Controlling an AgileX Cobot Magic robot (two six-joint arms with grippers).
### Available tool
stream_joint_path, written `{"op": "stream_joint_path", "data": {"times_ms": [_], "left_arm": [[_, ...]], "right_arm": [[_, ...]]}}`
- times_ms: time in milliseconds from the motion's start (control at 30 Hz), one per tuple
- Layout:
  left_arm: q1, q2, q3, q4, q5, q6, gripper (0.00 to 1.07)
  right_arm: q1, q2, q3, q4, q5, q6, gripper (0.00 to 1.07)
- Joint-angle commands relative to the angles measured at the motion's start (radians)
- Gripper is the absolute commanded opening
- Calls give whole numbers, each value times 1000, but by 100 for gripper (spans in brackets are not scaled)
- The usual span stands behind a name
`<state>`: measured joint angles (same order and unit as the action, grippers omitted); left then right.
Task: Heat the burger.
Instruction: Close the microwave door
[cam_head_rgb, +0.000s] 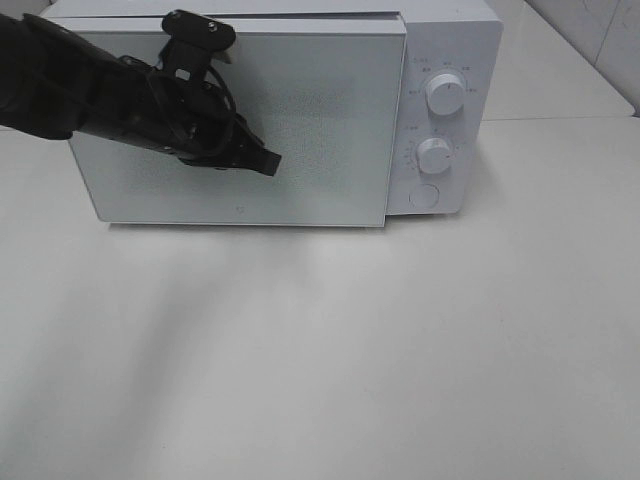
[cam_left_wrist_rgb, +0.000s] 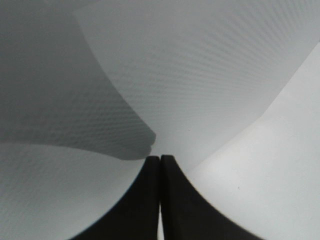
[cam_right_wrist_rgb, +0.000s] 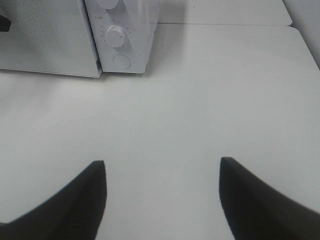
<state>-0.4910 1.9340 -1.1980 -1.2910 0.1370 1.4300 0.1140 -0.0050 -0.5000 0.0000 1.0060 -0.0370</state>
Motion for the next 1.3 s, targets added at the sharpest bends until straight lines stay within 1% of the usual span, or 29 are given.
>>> {"op": "stream_joint_path", "data": {"times_ms": [33, 100, 133, 200, 233, 433, 567, 600, 633, 833, 867, 900, 967, 1000, 1200, 1300], "left_arm": [[-28, 42, -78, -5, -65, 11, 0], [-33, 52, -94, -5, -66, 11, 0], [-42, 69, -125, -5, -69, 11, 0], [-46, 78, -139, -5, -69, 11, 0], [-54, 93, -161, -5, -77, 11, 0], [-76, 133, -205, 3, -119, 11, 0], [-76, 135, -207, 37, -121, 11, 0], [-76, 135, -207, 44, -149, 11, 0], [-76, 135, -207, 44, -201, 10, 0], [-76, 135, -207, 44, -229, 10, 0], [-76, 135, -207, 36, -229, 3, 0], [-76, 135, -207, 20, -229, -17, 0], [-76, 135, -207, 18, -229, -27, 0], [-76, 135, -207, 18, -221, -34, 0], [-76, 129, -207, 37, -188, -31, 0], [-76, 101, -204, 90, -88, -32, 0]], "right_arm": [[-6, -27, 1, -10, -2, -1, 62], [-6, -27, 1, -10, -2, -1, 62], [-6, -27, 1, -10, -2, -1, 62], [-6, -27, 1, -10, -2, -1, 62], [-6, -27, 1, -10, -2, -1, 62], [-6, -27, 1, -10, -2, -1, 62], [-6, -27, 1, -10, -2, -1, 62], [-6, -27, 1, -10, -2, -1, 62], [-6, -27, 1, -10, -2, -1, 62], [-6, -27, 1, -10, -2, -1, 62], [-6, -27, 1, -10, -2, -1, 62], [-6, -27, 1, -10, -2, -1, 62], [-6, -27, 1, -10, -2, -1, 62], [-6, -27, 1, -10, -2, -1, 62], [-6, -27, 1, -10, -2, -1, 62], [-6, -27, 1, -10, -2, -1, 62]]}}
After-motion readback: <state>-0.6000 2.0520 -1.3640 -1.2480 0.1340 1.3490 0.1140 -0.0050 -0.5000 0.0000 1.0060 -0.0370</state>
